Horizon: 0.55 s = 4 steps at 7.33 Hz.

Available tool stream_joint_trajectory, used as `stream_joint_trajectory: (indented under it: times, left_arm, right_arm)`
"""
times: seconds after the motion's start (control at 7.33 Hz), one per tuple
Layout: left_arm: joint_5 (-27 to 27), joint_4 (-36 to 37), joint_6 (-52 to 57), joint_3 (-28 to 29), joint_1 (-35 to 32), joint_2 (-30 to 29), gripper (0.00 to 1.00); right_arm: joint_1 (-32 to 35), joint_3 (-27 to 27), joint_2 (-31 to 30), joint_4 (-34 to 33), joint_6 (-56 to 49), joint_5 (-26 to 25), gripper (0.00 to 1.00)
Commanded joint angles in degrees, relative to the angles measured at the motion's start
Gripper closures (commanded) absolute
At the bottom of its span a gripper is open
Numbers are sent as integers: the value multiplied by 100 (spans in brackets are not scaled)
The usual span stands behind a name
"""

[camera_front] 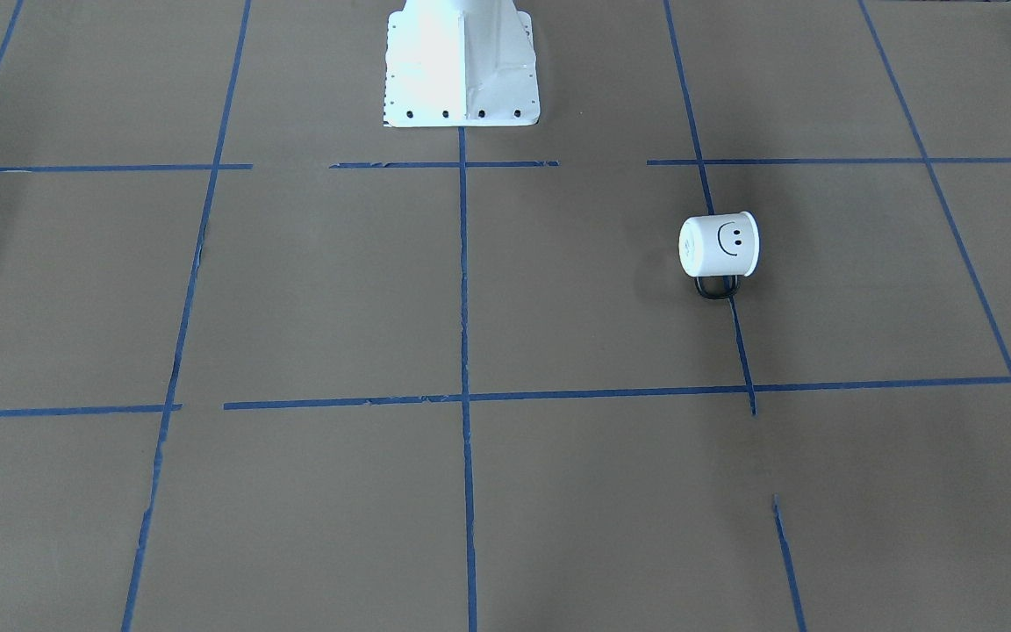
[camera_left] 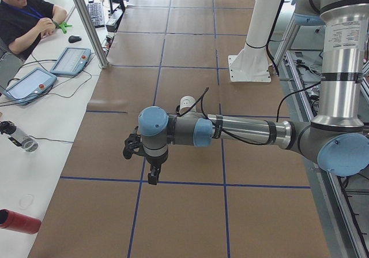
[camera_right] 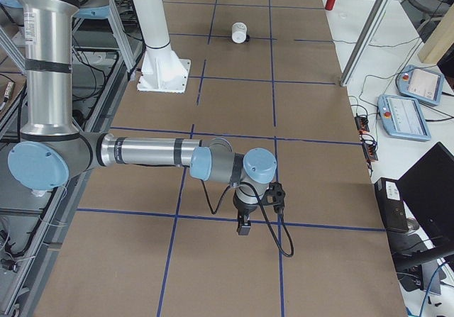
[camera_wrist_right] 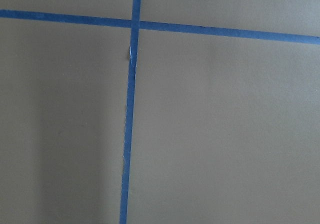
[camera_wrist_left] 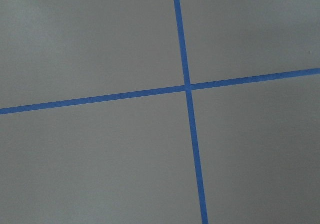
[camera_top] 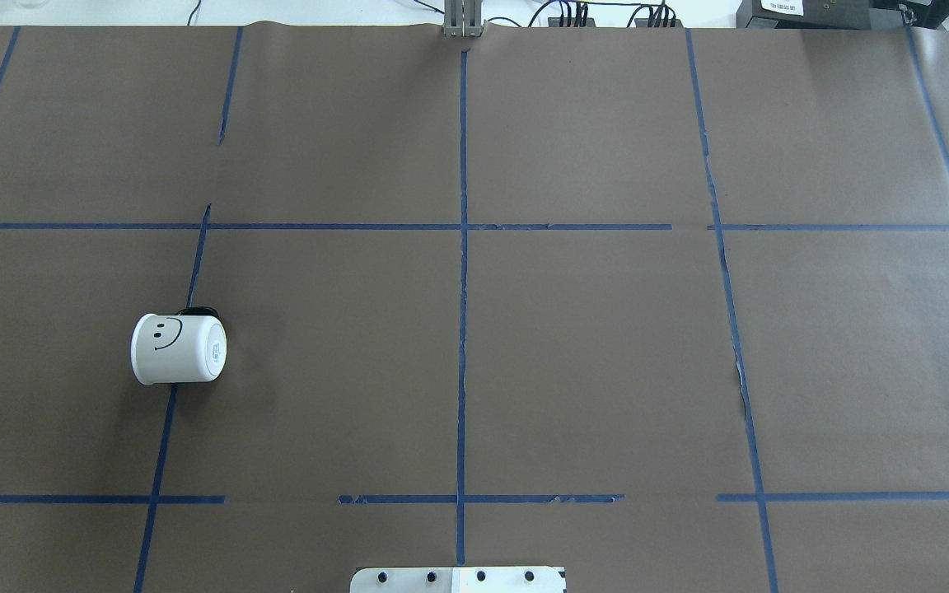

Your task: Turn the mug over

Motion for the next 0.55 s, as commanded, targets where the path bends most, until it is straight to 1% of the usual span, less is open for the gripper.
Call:
stream_joint_trajectory:
  times: [0.0,0.14,0.41]
  left_arm:
    - [0,0,7,-9,9,-17,0]
    - [0,0,-10,51,17,-35,0]
    - [0,8,-2,-27,61,-70,0]
  right_arm:
    - [0,0,0,0,0,0,0]
    - [0,0,0,0,0,0,0]
    - [0,0,0,0,0,0,0]
